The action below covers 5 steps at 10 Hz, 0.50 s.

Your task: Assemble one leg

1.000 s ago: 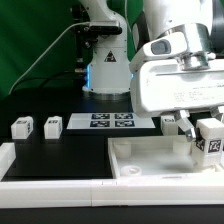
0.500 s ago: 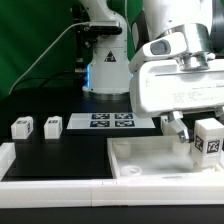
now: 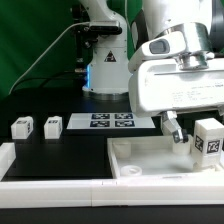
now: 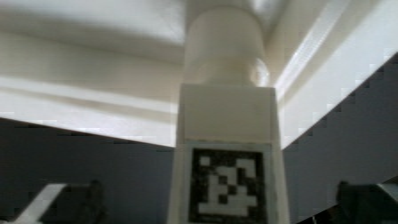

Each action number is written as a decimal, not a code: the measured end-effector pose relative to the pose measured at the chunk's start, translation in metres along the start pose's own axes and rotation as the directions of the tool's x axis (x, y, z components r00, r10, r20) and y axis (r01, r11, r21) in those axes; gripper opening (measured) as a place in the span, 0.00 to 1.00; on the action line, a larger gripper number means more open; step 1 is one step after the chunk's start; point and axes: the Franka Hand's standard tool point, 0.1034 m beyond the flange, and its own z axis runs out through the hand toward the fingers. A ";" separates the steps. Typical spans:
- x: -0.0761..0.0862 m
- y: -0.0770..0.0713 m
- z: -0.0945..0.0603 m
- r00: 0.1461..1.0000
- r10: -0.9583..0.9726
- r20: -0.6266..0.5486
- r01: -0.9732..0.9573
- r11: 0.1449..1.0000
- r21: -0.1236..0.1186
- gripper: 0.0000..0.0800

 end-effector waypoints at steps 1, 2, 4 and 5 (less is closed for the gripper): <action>0.005 0.001 -0.004 1.000 -0.001 0.003 0.001 1.000 0.000 0.81; 0.008 0.001 -0.008 1.000 -0.004 0.007 0.004 1.000 0.002 0.81; 0.015 0.003 -0.015 1.000 -0.007 0.007 0.007 1.000 0.001 0.81; 0.014 0.000 -0.013 0.999 -0.009 0.037 0.008 1.000 0.011 0.81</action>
Offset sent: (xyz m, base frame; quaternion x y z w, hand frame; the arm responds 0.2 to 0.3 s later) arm -0.0028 -0.0054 0.0178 0.0069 -0.0179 -0.0082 0.9998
